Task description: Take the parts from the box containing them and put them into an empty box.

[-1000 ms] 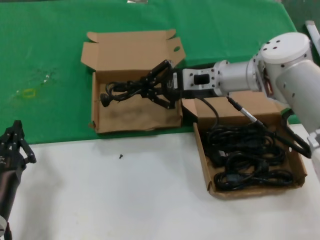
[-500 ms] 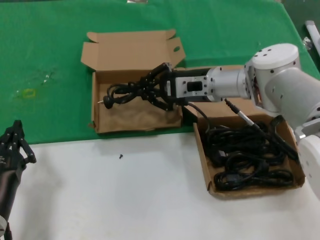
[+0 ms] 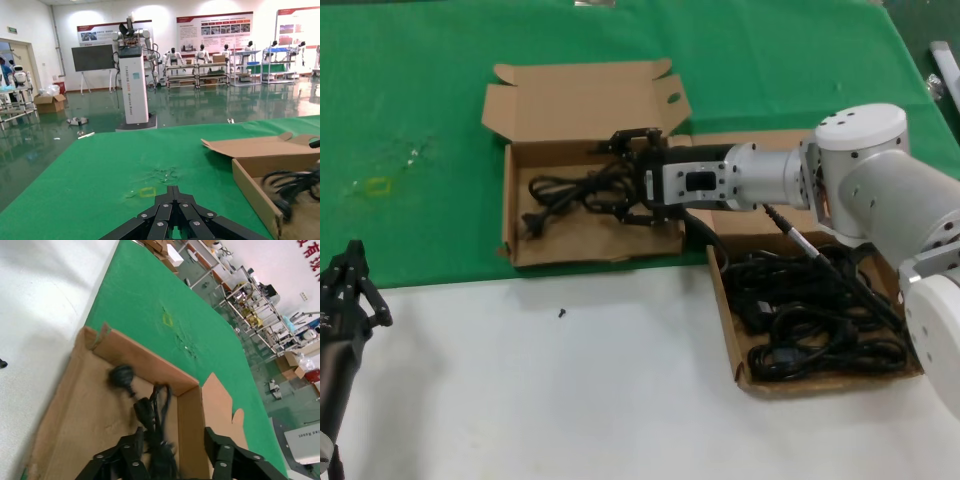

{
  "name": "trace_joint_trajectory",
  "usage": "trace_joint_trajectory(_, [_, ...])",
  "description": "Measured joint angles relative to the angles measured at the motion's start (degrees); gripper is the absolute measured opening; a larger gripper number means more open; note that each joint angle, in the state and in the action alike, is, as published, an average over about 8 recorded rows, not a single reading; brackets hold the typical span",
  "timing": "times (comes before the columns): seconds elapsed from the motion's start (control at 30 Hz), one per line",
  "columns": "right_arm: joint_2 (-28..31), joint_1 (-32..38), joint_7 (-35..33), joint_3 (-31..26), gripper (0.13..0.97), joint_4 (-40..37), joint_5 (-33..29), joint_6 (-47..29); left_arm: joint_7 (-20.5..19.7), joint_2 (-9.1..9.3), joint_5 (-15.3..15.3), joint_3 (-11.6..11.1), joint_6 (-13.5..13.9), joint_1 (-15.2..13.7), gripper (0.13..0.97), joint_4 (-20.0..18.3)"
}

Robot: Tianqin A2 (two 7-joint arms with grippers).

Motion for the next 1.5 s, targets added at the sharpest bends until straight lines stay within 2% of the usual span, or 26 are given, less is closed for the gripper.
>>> trace_joint_trajectory(0.13, [0.02, -0.14, 0.91, 0.27, 0.405, -0.03, -0.15, -0.19, 0.00, 0.00, 0.00, 0.00, 0.00, 0.00, 0.142, 0.00])
trace_joint_trajectory(0.4, [1.31, -0.10, 4.21, 0.65, 0.601, 0.85, -0.39, -2.94, 0.00, 0.00, 0.00, 0.00, 0.00, 0.00, 0.142, 0.00])
trace_joint_trajectory(0.47, [1.94, -0.33, 5.40, 0.59, 0.626, 1.82, -0.51, -3.98, 0.00, 0.00, 0.00, 0.00, 0.00, 0.00, 0.142, 0.00])
trace_joint_trajectory(0.7, [4.85, -3.62, 11.99, -0.59, 0.794, 10.35, -1.40, -6.57, 0.00, 0.00, 0.00, 0.00, 0.00, 0.00, 0.143, 0.00])
trace_joint_trajectory(0.83, [5.80, -5.07, 14.53, -1.03, 0.794, 13.87, -1.68, -6.93, 0.00, 0.00, 0.00, 0.00, 0.00, 0.00, 0.144, 0.00])
trace_joint_trajectory(1.1, [6.28, -8.31, 17.25, -0.38, 0.914, 17.72, -1.16, -4.67, 0.00, 0.00, 0.00, 0.00, 0.00, 0.00, 0.177, 0.00])
trace_joint_trajectory(1.23, [6.63, -11.35, 19.65, 0.33, 0.933, 21.09, -0.61, -2.36, 0.00, 0.00, 0.00, 0.00, 0.00, 0.00, 0.196, 0.00])
trace_joint_trajectory(1.5, [7.44, -18.42, 25.22, 1.98, 0.965, 28.95, 0.66, 2.97, 0.00, 0.00, 0.00, 0.00, 0.00, 0.00, 0.319, 0.00])
